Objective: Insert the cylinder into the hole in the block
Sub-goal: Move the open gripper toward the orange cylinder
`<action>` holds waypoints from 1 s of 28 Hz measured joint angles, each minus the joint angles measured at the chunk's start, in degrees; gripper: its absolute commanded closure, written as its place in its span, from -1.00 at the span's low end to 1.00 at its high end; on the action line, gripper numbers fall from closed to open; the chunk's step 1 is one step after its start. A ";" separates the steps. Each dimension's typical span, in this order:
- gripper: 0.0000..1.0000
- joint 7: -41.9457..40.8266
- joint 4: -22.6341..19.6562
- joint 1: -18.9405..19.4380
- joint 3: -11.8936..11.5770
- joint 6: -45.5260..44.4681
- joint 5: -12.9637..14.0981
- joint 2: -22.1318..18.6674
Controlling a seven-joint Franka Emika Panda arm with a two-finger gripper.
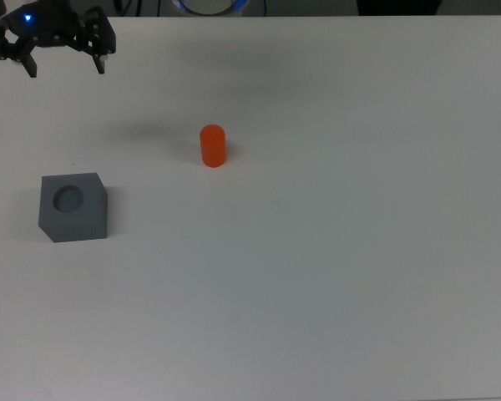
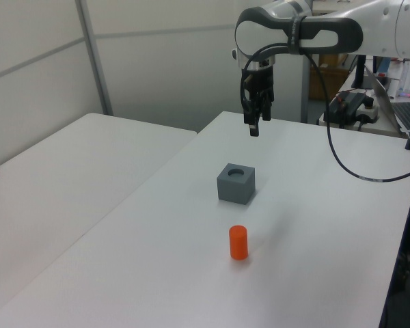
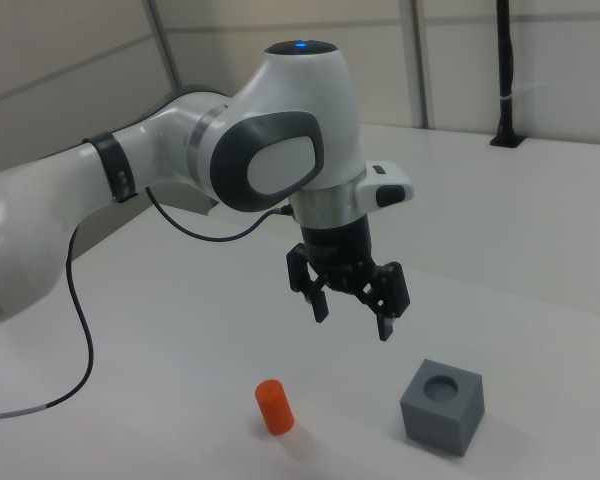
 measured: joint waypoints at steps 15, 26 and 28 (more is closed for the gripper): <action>-1.00 0.99 0.00 0.02 0.09 -0.05 0.00 -0.20; -1.00 1.03 0.00 0.03 0.10 -0.05 0.00 -0.34; -1.00 1.03 -0.17 0.03 0.10 -0.05 0.00 -0.64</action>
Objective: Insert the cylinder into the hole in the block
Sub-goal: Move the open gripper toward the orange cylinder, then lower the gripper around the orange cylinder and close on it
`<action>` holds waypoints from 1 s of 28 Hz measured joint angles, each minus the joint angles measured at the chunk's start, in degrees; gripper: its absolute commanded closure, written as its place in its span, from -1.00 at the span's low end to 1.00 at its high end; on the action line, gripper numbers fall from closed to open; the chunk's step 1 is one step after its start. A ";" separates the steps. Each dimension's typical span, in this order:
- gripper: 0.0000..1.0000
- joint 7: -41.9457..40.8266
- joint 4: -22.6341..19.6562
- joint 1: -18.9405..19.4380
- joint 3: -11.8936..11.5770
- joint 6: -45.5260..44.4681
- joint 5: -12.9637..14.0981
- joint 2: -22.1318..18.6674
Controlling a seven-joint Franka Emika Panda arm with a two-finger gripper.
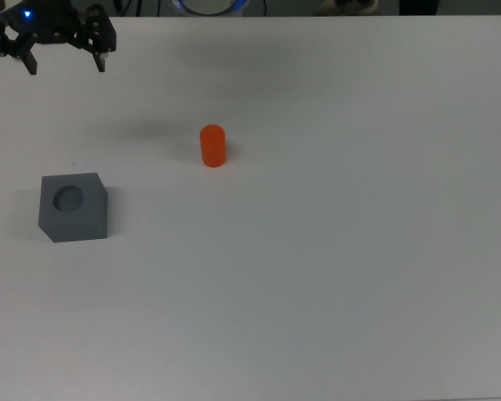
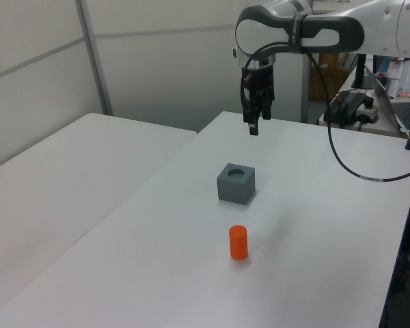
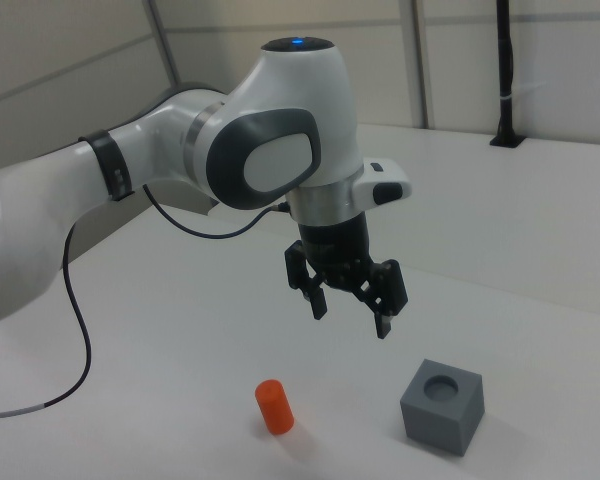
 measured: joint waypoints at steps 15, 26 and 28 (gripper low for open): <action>-1.00 -1.37 -19.00 3.04 3.17 7.76 0.06 -13.67; -1.00 -3.33 -31.90 6.99 6.98 18.78 0.06 -15.33; -1.00 -3.38 -33.04 7.00 7.95 20.46 0.06 -14.45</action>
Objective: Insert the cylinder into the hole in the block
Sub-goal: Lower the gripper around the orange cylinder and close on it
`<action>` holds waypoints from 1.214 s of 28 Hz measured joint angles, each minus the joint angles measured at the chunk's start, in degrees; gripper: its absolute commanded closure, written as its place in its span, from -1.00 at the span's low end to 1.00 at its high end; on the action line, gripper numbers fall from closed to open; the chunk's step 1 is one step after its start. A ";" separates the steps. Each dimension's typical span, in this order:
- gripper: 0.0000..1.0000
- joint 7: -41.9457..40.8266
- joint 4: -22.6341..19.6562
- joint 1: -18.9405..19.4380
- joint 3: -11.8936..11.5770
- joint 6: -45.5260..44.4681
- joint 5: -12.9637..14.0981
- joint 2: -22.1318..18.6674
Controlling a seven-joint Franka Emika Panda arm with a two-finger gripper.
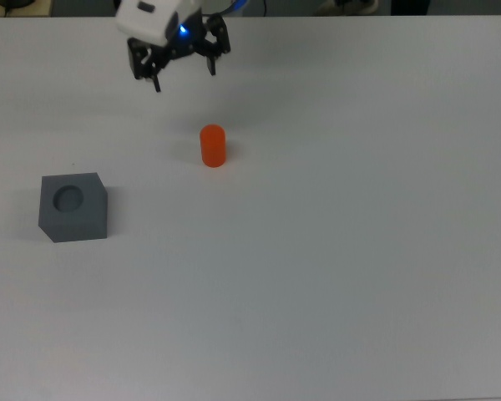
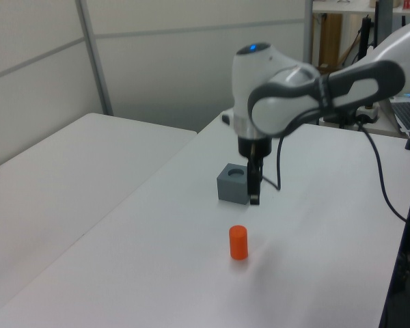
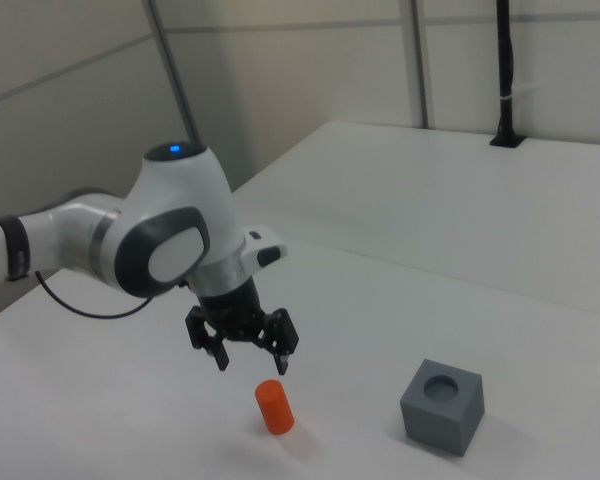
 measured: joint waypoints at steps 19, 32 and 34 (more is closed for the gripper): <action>-0.93 -0.14 -0.34 0.08 4.13 8.16 -4.36 11.87; -0.18 0.10 0.94 0.33 4.17 8.32 -6.05 13.96; -0.01 0.32 1.28 0.60 4.19 8.32 -6.05 14.12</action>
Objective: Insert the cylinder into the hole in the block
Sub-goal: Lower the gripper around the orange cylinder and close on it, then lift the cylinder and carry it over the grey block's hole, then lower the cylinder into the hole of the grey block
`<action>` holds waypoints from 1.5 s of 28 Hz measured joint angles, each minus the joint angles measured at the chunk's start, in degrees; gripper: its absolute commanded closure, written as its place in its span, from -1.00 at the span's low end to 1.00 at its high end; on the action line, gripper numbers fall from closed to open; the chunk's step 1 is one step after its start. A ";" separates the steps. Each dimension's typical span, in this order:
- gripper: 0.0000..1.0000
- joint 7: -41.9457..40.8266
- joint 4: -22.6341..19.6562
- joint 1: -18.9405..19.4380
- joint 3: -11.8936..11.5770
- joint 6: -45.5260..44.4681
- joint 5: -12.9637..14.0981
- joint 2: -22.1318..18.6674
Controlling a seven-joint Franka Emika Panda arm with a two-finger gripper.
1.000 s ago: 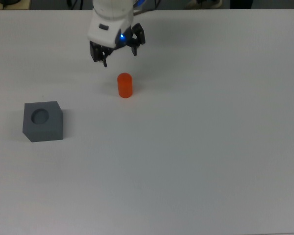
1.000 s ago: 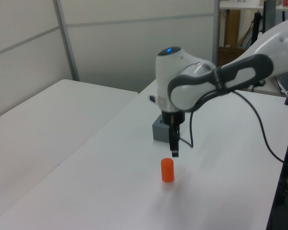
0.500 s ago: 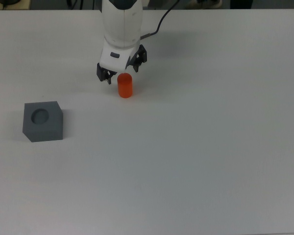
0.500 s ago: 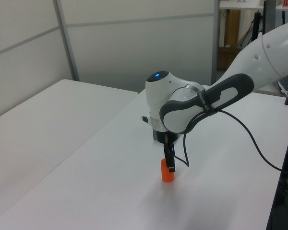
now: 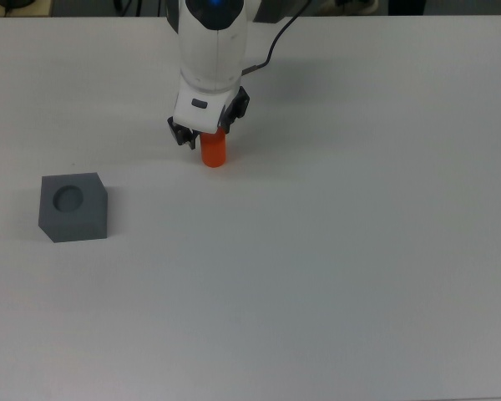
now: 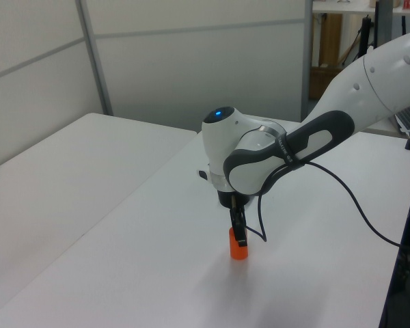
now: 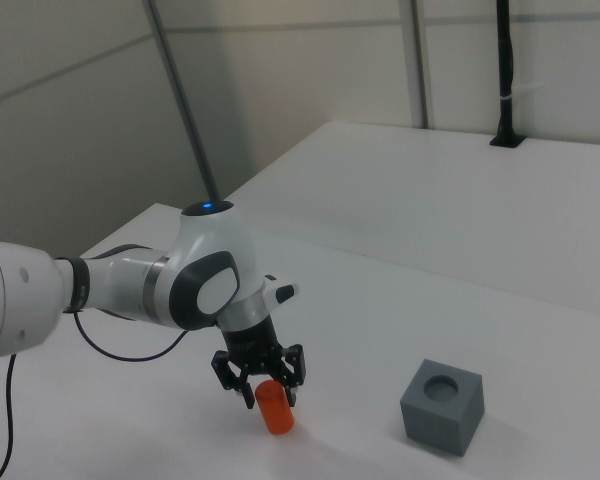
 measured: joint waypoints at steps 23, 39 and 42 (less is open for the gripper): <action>0.60 3.10 15.06 -7.72 -1.10 -4.48 2.81 0.57; 0.59 3.08 24.11 -17.53 -1.49 -3.47 3.96 7.35; 0.57 3.09 24.74 -17.98 -1.49 -1.35 3.96 8.56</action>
